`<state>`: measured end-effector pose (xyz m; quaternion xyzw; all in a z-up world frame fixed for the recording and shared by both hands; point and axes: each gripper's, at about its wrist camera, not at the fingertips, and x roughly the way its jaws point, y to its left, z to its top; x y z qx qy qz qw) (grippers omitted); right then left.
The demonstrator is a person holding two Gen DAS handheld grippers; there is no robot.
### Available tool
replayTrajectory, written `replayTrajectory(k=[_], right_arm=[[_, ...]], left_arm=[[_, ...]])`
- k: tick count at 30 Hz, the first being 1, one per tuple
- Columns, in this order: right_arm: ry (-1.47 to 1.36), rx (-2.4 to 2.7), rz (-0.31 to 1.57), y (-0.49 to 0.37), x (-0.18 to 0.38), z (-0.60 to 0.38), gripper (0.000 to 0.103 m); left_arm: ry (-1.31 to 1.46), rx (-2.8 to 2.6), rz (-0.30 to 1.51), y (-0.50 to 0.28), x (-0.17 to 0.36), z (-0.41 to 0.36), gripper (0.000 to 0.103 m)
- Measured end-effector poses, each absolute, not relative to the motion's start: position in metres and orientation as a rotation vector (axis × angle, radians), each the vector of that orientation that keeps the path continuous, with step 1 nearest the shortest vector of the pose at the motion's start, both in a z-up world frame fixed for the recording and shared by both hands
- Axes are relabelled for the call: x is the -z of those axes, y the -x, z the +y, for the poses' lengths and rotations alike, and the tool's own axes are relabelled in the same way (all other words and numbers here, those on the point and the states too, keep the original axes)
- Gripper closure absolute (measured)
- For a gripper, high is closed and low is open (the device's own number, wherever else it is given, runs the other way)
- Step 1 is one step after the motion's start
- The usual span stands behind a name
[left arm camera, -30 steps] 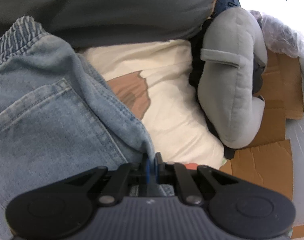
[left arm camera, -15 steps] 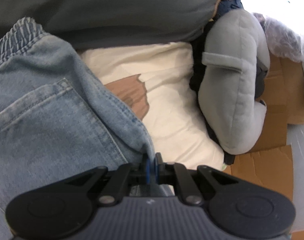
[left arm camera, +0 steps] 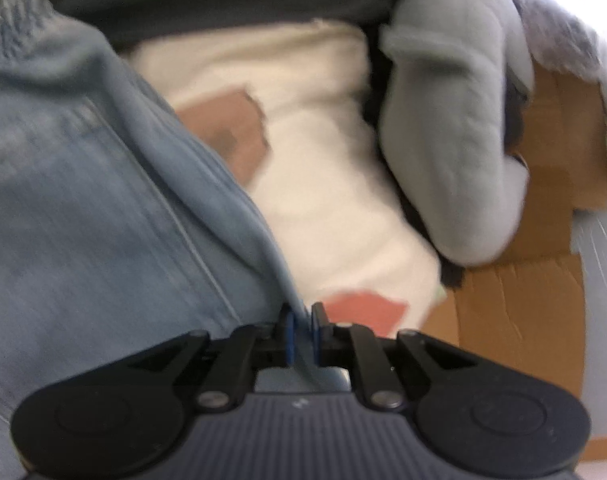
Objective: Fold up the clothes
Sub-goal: 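Carry the held jeans into the cardboard box with both tools, then open both tools to release the jeans onto the white cloth in the box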
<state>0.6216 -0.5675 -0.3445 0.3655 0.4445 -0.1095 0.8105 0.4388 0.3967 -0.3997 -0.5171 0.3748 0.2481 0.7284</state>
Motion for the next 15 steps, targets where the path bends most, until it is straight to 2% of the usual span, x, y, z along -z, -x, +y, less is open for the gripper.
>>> replayTrajectory(k=[5, 15], right_arm=[[-0.811, 0.225, 0.946, -0.619, 0.343, -0.57, 0.093], [-0.834, 0.211, 0.95, -0.621, 0.342, -0.573, 0.093]], left_arm=[[1.13, -0.563, 0.811, -0.441, 0.404, 0.389, 0.099], [1.108, -0.58, 0.787, -0.439, 0.401, 0.392, 0.1]])
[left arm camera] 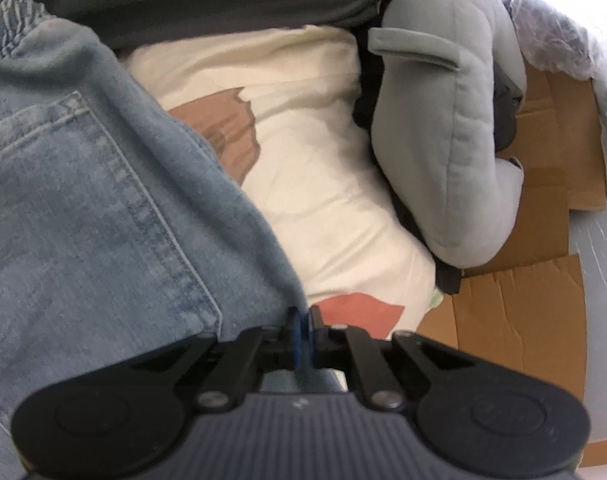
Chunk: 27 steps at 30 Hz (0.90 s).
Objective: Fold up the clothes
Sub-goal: 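Open both tools to release the jeans onto the white cloth in the box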
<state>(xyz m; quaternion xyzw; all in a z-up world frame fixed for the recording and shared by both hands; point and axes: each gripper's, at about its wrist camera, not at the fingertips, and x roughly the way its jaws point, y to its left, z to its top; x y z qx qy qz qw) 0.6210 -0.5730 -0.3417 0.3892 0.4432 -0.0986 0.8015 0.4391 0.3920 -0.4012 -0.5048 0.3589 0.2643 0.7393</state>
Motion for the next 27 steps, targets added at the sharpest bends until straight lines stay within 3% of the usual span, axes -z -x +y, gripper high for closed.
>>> replayTrajectory(k=[3, 4, 9, 17, 27], right_arm=[[-0.861, 0.241, 0.947, -0.621, 0.351, -0.577, 0.09], [-0.876, 0.248, 0.94, -0.62, 0.353, -0.578, 0.082], [-0.87, 0.213, 0.924, -0.61, 0.347, -0.577, 0.062], [-0.734, 0.073, 0.933, -0.579, 0.305, -0.58, 0.062], [-0.648, 0.016, 0.924, -0.499, 0.319, -0.576, 0.062]], left_arm=[[1.084, -0.569, 0.81, -0.441, 0.401, 0.391, 0.097], [1.082, -0.56, 0.816, -0.442, 0.4, 0.389, 0.096], [1.061, -0.506, 0.846, -0.452, 0.401, 0.37, 0.091], [1.038, -0.433, 0.933, -0.482, 0.412, 0.326, 0.091], [0.858, -0.339, 1.042, -0.542, 0.392, 0.227, 0.095]])
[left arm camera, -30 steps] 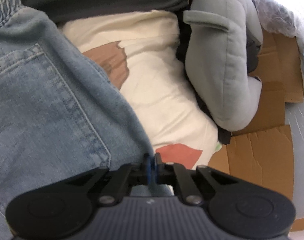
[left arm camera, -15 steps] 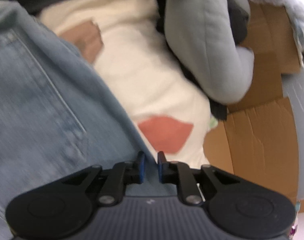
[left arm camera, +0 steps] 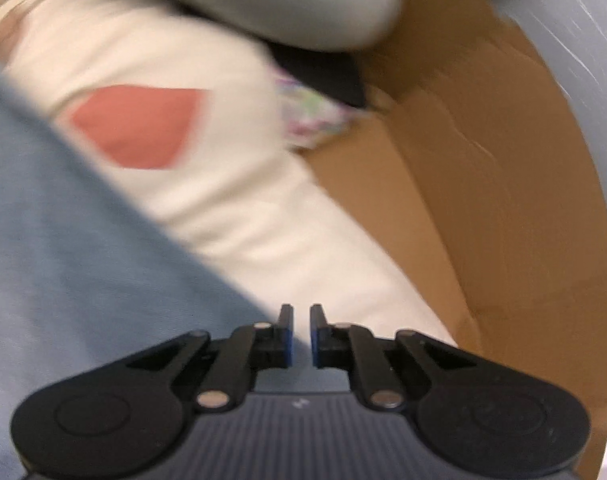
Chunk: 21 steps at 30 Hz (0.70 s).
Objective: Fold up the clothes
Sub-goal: 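Move the open left tool over the jeans leg end in the box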
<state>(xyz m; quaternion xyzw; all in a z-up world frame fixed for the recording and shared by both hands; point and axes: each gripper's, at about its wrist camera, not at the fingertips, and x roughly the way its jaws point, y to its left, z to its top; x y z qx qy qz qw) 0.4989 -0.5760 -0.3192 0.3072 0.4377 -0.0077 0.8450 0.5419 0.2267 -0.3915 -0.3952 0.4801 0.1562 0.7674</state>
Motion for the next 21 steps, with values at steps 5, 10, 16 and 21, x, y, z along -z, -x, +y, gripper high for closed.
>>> replayTrajectory(k=[5, 10, 16, 21], right_arm=[[-0.505, -0.024, 0.877, -0.464, 0.324, -0.554, 0.061], [-0.619, 0.011, 0.862, -0.433, 0.338, -0.6, 0.061], [-0.628, -0.004, 0.93, -0.428, 0.353, -0.578, 0.055], [-0.579, -0.028, 0.944, -0.465, 0.345, -0.519, 0.055]], left_arm=[[0.668, -0.292, 1.119, -0.569, 0.36, 0.17, 0.092], [0.59, -0.272, 1.17, -0.586, 0.342, 0.111, 0.084], [0.493, -0.102, 1.211, -0.595, 0.348, 0.053, 0.081], [0.376, 0.043, 1.254, -0.601, 0.353, 0.009, 0.081]])
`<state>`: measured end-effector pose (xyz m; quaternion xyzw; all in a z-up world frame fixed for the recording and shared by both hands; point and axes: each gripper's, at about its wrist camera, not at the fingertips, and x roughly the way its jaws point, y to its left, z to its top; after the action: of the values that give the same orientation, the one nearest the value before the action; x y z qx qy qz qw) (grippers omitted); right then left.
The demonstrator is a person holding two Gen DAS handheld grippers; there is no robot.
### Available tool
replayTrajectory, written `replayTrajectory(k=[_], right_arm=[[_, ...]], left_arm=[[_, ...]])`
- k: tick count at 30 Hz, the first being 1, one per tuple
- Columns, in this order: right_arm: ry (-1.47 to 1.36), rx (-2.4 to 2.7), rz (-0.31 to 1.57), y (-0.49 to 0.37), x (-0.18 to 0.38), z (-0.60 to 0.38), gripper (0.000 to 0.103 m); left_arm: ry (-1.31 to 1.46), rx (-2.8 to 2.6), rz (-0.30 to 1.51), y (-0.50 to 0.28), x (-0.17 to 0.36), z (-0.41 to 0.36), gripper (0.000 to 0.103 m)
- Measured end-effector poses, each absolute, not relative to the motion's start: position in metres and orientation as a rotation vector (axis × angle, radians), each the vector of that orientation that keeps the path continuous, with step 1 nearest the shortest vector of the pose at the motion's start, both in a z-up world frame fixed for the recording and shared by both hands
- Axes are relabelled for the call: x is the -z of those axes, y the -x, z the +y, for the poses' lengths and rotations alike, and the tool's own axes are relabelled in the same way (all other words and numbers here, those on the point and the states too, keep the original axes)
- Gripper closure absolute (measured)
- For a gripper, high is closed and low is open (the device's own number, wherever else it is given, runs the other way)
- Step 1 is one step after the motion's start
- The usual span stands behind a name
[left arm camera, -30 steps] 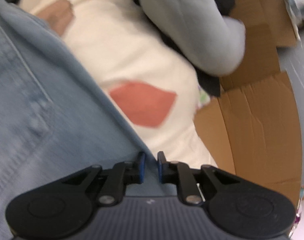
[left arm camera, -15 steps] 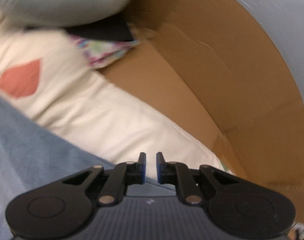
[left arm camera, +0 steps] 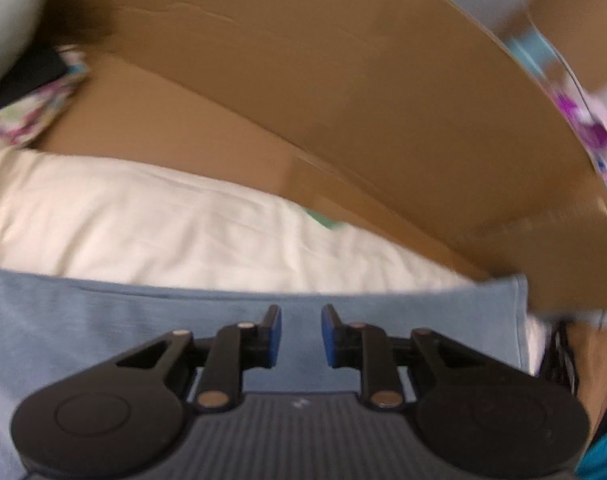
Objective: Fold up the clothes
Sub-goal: 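Move the open left tool over the jeans leg end in the box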
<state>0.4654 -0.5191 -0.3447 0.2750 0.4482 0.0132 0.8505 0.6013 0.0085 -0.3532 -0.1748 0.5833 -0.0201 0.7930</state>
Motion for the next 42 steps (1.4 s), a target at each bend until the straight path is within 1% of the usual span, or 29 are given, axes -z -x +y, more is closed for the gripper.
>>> replayTrajectory(k=[2, 4, 10, 14, 16, 18, 20, 25, 27, 29, 33, 36, 38, 42], right_arm=[[-0.537, -0.028, 0.958, -0.431, 0.322, -0.546, 0.055], [-0.503, -0.067, 0.976, -0.412, 0.305, -0.56, 0.055], [-0.39, -0.093, 1.046, -0.402, 0.27, -0.568, 0.055], [-0.364, -0.085, 1.034, -0.402, 0.258, -0.566, 0.054], [-0.365, -0.087, 1.018, -0.405, 0.264, -0.559, 0.054], [-0.36, -0.092, 1.009, -0.406, 0.269, -0.553, 0.054], [-0.357, -0.114, 1.004, -0.401, 0.274, -0.545, 0.054], [-0.365, -0.174, 0.976, -0.394, 0.289, -0.527, 0.054], [-0.383, -0.175, 0.976, -0.389, 0.294, -0.524, 0.054], [-0.392, -0.173, 0.971, -0.383, 0.298, -0.521, 0.054], [-0.402, -0.156, 0.974, -0.379, 0.307, -0.51, 0.054], [-0.406, -0.151, 0.981, -0.379, 0.315, -0.508, 0.054], [-0.418, -0.143, 0.988, -0.378, 0.321, -0.508, 0.054], [-0.434, -0.13, 0.995, -0.371, 0.328, -0.506, 0.054]], left_arm=[[0.334, 0.118, 1.252, -0.602, 0.353, -0.011, 0.075], [0.296, 0.202, 1.244, -0.601, 0.355, -0.03, 0.073], [0.185, 0.373, 1.248, -0.588, 0.37, -0.083, 0.072], [0.167, 0.442, 1.247, -0.578, 0.377, -0.105, 0.07], [0.153, 0.472, 1.242, -0.573, 0.379, -0.114, 0.07], [0.144, 0.494, 1.235, -0.57, 0.38, -0.119, 0.068], [0.133, 0.512, 1.227, -0.566, 0.38, -0.124, 0.064], [0.096, 0.534, 1.209, -0.553, 0.378, -0.132, 0.061], [0.073, 0.546, 1.203, -0.547, 0.379, -0.135, 0.057], [0.035, 0.573, 1.189, -0.54, 0.379, -0.139, 0.05], [-0.039, 0.613, 1.161, -0.529, 0.382, -0.147, 0.046], [-0.078, 0.637, 1.14, -0.521, 0.381, -0.153, 0.042], [-0.103, 0.651, 1.124, -0.516, 0.38, -0.157, 0.034], [-0.151, 0.684, 1.107, -0.508, 0.383, -0.168, 0.031]])
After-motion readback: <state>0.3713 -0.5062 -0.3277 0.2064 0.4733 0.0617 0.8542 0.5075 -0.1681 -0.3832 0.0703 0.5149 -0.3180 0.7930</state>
